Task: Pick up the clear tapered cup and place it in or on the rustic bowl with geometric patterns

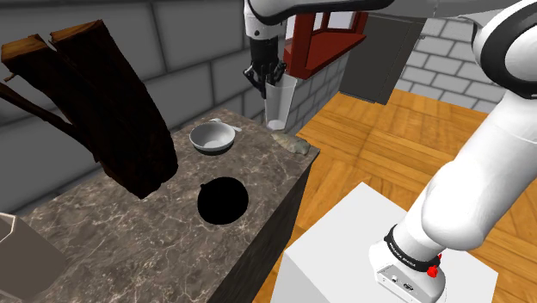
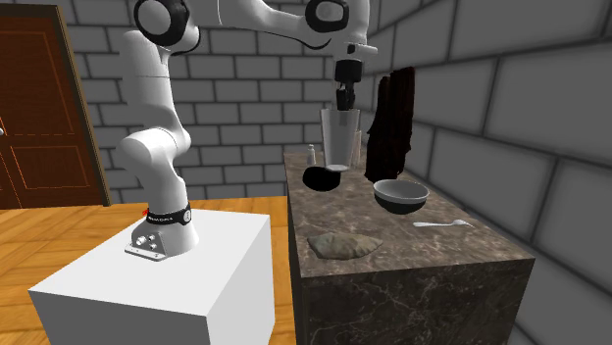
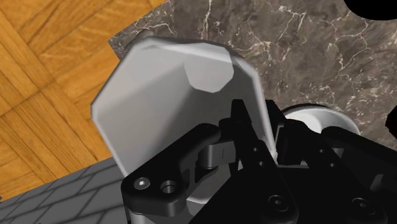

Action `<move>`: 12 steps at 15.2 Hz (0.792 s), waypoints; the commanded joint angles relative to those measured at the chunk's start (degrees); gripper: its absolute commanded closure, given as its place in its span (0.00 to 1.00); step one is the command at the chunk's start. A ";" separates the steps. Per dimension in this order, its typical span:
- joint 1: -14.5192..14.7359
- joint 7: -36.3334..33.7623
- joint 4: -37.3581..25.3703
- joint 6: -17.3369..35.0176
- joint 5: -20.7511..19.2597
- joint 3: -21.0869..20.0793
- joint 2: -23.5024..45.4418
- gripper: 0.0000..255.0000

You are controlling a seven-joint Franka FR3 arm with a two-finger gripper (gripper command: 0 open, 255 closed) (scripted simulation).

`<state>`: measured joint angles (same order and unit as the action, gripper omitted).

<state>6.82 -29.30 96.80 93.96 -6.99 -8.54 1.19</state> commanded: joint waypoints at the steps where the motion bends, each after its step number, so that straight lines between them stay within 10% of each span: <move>1: 1.41 -2.77 -0.08 -0.60 0.21 -1.35 -0.18 1.00; 12: 9.61 -17.40 -10.98 -7.25 -0.32 -8.49 5.91 1.00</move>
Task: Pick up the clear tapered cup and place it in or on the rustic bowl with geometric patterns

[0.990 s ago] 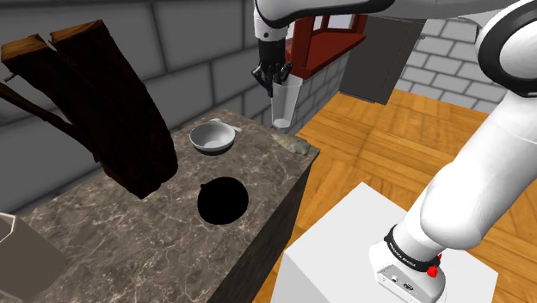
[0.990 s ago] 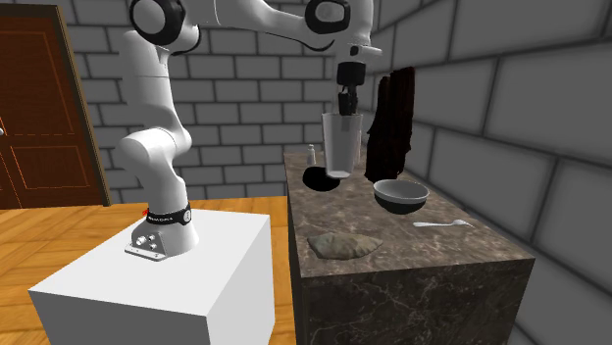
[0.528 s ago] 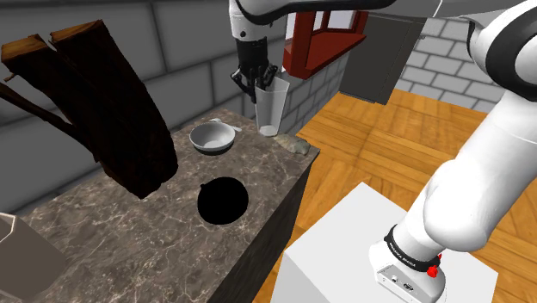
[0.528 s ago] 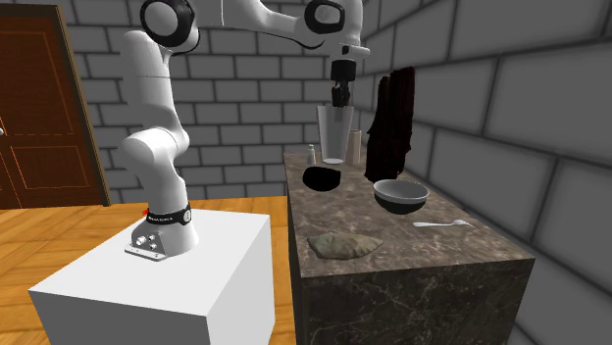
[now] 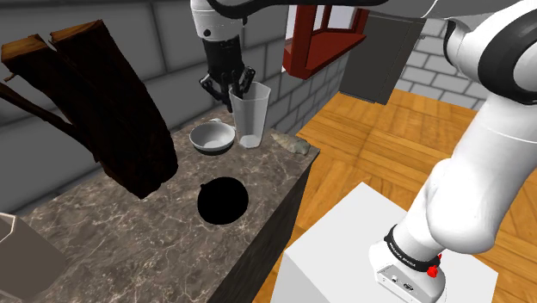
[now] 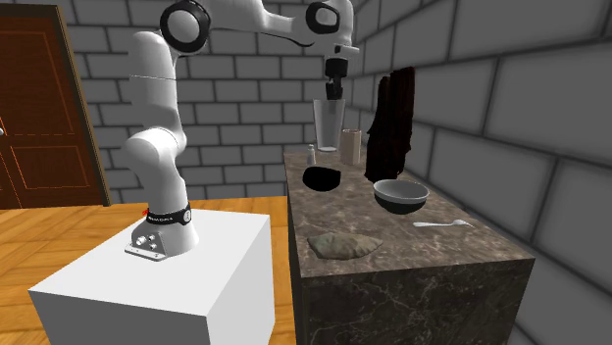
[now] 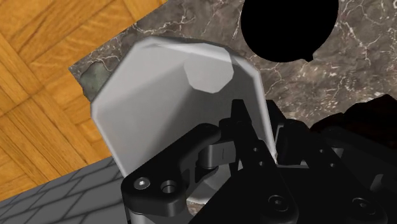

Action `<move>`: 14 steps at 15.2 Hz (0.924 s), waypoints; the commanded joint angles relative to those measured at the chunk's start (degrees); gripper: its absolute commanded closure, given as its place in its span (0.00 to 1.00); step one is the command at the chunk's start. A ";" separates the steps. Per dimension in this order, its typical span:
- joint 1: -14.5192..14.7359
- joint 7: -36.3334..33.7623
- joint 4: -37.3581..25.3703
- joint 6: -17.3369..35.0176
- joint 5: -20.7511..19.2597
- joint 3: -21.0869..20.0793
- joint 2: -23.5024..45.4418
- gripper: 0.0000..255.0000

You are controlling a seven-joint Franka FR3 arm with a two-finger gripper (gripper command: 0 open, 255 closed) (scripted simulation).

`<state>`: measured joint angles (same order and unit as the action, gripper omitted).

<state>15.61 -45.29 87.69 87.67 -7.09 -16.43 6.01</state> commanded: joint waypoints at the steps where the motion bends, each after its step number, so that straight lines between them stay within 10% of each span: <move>1: 1.68 -2.76 -3.40 -1.70 -0.44 -1.22 2.07 1.00; 9: 10.01 -12.99 -19.66 -9.08 -3.58 -5.07 12.57 1.00; 14: 9.19 -13.12 -13.36 -4.36 -2.92 -4.96 10.92 1.00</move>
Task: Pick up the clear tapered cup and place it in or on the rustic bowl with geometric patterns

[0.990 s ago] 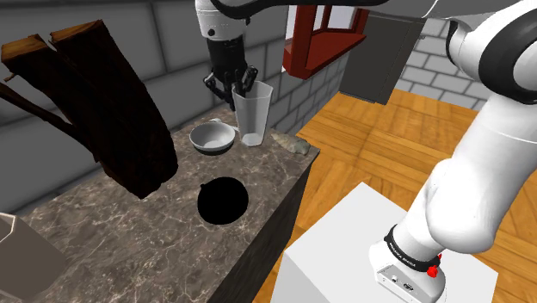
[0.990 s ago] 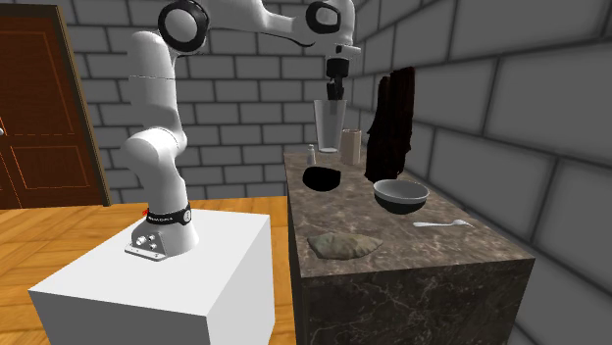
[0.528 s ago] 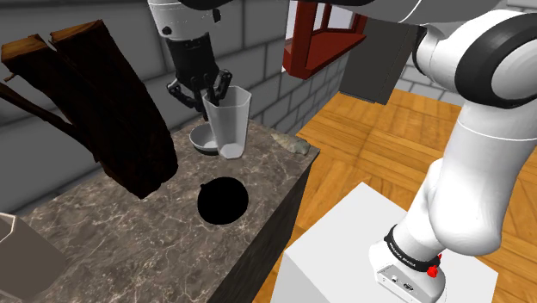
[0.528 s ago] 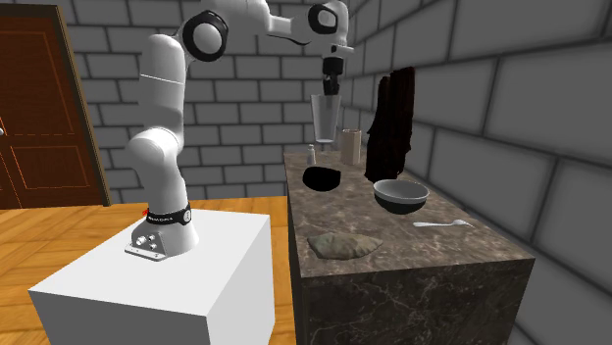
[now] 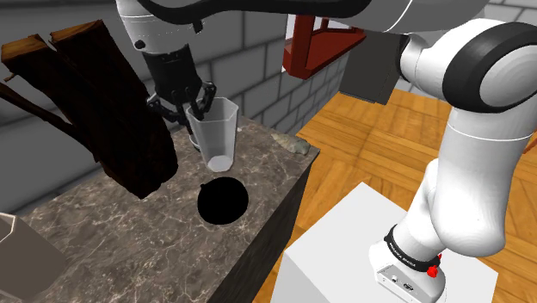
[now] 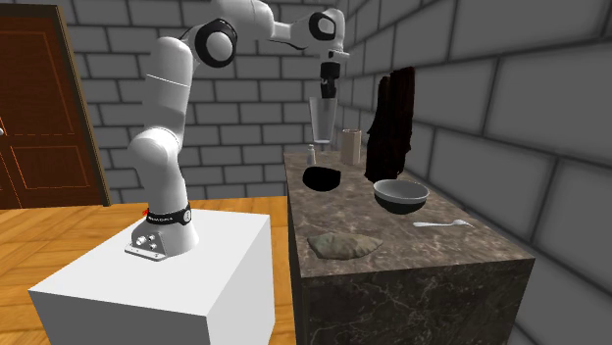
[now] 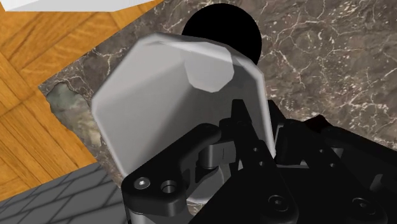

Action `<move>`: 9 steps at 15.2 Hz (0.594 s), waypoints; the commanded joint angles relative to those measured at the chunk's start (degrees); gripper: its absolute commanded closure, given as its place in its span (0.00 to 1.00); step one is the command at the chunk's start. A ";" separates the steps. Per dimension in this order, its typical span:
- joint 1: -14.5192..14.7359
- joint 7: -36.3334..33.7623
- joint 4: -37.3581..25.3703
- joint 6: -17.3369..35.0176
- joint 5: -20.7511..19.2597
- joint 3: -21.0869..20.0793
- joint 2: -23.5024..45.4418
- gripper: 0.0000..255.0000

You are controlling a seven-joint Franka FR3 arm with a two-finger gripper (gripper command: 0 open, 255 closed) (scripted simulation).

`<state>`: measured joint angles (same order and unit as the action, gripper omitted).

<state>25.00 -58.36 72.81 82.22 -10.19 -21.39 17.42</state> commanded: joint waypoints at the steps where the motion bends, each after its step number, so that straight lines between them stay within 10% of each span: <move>1: -0.34 -0.08 2.66 1.99 0.27 0.02 -0.74 1.00; 9: -1.11 -0.40 10.58 8.72 0.69 0.15 -1.99 1.00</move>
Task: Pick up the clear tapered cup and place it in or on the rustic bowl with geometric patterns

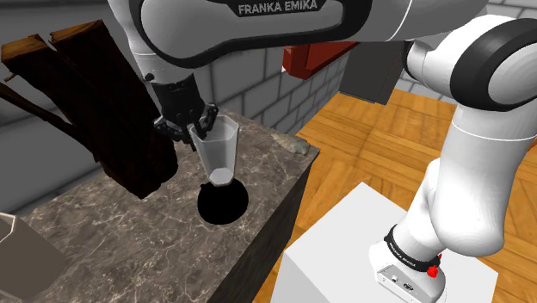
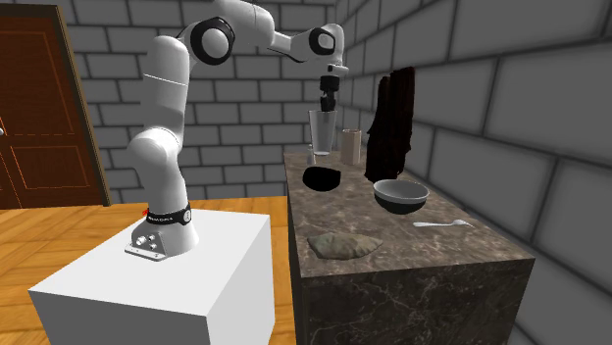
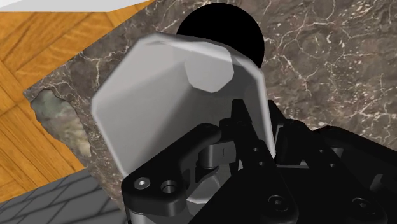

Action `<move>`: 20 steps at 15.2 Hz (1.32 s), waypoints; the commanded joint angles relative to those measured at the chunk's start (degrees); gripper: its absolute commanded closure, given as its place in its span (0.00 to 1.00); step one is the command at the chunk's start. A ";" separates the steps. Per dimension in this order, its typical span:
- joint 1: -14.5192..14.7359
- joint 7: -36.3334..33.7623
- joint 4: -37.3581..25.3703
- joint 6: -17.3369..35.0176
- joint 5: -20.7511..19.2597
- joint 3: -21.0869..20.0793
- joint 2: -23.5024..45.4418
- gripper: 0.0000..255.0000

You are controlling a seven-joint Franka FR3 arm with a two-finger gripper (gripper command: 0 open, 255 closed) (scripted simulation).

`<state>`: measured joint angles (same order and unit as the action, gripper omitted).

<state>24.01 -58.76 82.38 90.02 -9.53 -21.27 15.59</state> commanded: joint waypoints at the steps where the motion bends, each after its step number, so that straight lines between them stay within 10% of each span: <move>1: -0.19 -0.05 1.88 1.72 0.06 0.05 -0.23 1.00; 17: -0.58 -0.60 8.49 8.31 -0.07 0.22 -0.21 1.00; 18: -0.58 -0.60 8.50 8.31 -0.07 0.22 -0.21 0.00; 20: -0.58 -0.60 8.50 8.31 -0.07 0.22 -0.21 0.00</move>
<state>23.43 -59.36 90.88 98.33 -9.60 -21.05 15.38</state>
